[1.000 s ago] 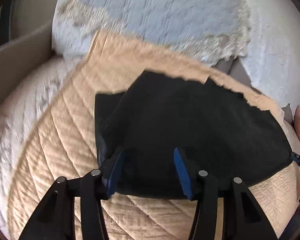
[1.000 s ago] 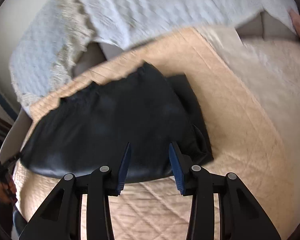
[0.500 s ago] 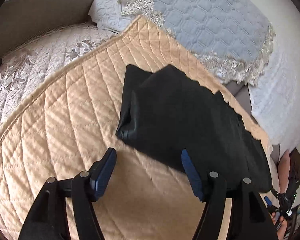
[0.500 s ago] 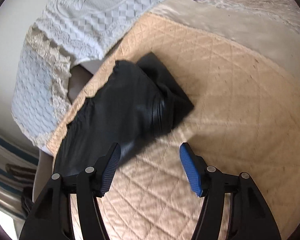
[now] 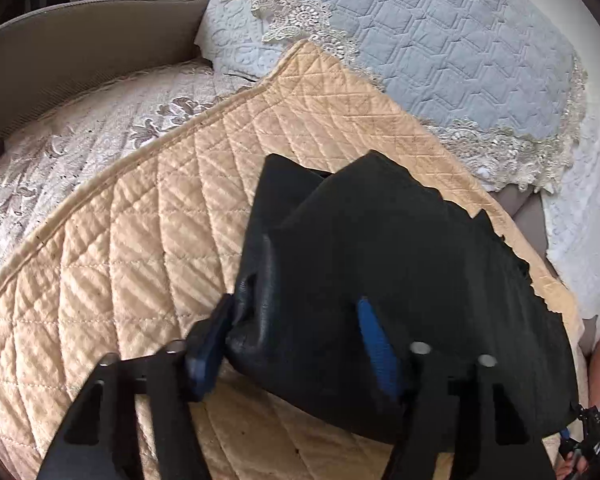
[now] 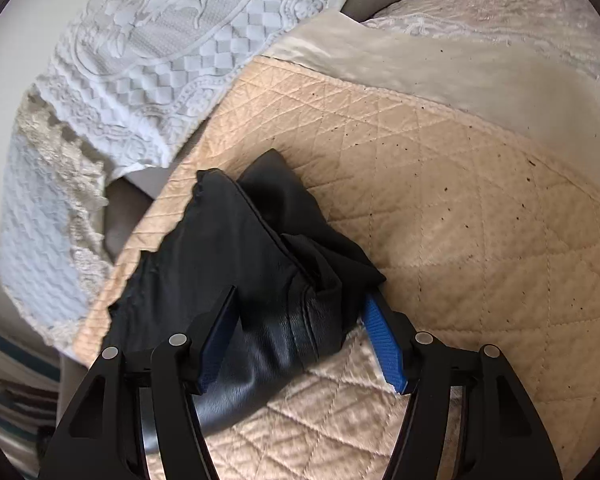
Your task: Fold large clothes
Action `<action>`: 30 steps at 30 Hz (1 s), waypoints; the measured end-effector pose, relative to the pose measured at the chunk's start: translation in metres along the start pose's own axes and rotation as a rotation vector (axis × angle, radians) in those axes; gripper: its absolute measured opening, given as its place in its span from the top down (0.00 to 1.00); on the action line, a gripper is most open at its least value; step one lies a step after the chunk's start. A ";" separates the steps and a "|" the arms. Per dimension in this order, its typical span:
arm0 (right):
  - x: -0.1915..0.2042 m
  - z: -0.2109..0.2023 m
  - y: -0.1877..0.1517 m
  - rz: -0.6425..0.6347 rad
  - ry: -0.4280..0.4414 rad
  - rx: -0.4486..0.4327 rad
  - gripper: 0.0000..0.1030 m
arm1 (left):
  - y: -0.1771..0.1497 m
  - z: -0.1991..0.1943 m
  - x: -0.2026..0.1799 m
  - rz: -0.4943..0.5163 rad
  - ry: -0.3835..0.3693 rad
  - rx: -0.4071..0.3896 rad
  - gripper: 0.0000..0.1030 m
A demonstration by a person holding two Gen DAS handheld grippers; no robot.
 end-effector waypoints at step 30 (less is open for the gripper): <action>0.020 -0.167 -0.064 -0.326 -0.065 -0.008 0.62 | -0.027 -0.157 0.040 0.230 -0.076 -0.088 0.71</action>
Point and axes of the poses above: each gripper's, at about its wrist camera, not at the fingertips, and z roughly the way its jaws point, x to its left, y to its top, the point moved 6 cm from there along z, roughly the way its jaws point, and after that the axes turned 5 degrees about y, right-handed, at the moved point
